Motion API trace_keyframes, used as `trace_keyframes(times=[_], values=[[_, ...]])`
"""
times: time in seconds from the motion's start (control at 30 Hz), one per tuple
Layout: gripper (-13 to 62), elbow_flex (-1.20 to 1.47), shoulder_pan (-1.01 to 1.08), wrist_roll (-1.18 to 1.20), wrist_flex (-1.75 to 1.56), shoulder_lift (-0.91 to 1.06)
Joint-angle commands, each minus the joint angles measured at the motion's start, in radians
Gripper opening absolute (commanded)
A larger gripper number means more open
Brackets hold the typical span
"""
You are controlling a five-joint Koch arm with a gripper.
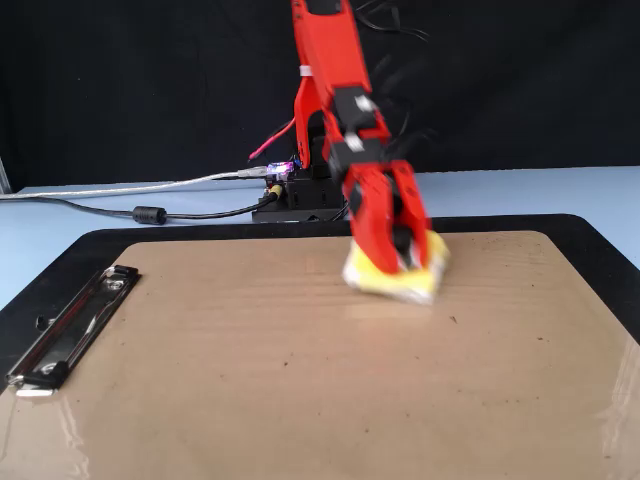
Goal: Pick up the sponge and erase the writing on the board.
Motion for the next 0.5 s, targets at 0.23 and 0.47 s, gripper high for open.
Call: trace_keyframes(times=[0.23, 0.47], values=[[-8.0, -0.081, -0.388, -0.337, 0.101, -0.009], [-7.9, -0.235, -0.499, -0.485, 0.103, -0.172]])
